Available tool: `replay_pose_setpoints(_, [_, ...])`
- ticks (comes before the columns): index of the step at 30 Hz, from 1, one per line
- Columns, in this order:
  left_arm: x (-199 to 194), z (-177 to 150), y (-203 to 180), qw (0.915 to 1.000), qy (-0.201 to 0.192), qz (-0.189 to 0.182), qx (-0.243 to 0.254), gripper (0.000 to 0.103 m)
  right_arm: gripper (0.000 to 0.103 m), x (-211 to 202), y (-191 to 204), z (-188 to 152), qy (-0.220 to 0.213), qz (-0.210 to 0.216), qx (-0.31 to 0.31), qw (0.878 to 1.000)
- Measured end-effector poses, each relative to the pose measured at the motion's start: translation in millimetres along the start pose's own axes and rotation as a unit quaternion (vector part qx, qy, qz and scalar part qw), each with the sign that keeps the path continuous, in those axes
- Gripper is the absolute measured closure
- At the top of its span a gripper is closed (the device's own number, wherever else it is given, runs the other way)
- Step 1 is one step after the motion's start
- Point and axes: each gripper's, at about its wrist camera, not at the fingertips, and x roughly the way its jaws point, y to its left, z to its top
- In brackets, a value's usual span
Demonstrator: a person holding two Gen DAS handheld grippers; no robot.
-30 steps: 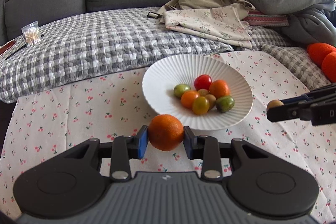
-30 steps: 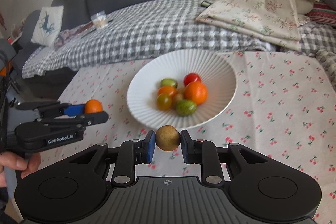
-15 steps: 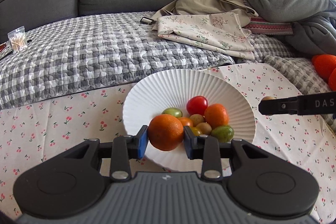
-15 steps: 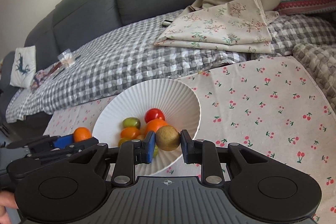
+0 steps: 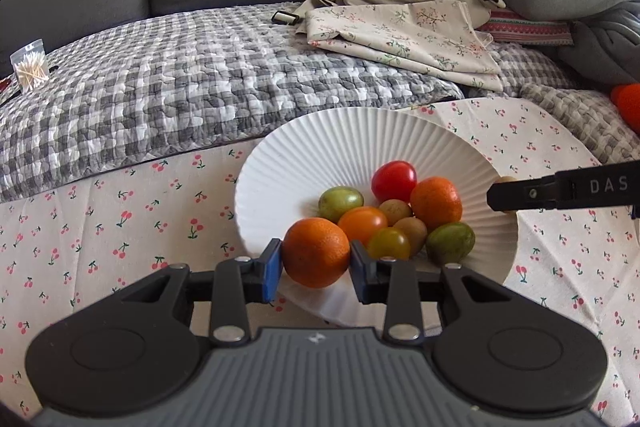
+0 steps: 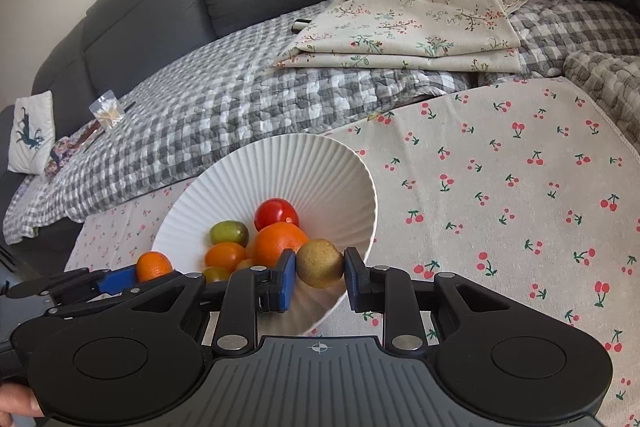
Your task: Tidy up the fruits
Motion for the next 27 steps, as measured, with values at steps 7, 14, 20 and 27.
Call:
replay_pose_setpoints(7, [-5,0,-2,0.9999,-0.007,0.005,0.008,0.067,0.074,-1,1,1,-0.001,-0.006,0.004,1.0])
replay_pose_setpoints(14, [-19,2,0,0.9998,-0.012,0.017,0.004,0.061,0.074,-19,2,3,-0.007,-0.005,0.01,1.0])
replay_pose_setpoints(20, [-45,2,-1,0.9993,-0.028,0.024,-0.006,0.052,0.074,-45,24,-1,-0.016,0.015,-0.017,1.0])
replay_pose_setpoints(27, [-77,-11,-8,0.9982,-0.009,0.055,-0.022,0.043,0.067,-72,43,-15,-0.009,0.029,-0.044,0.999])
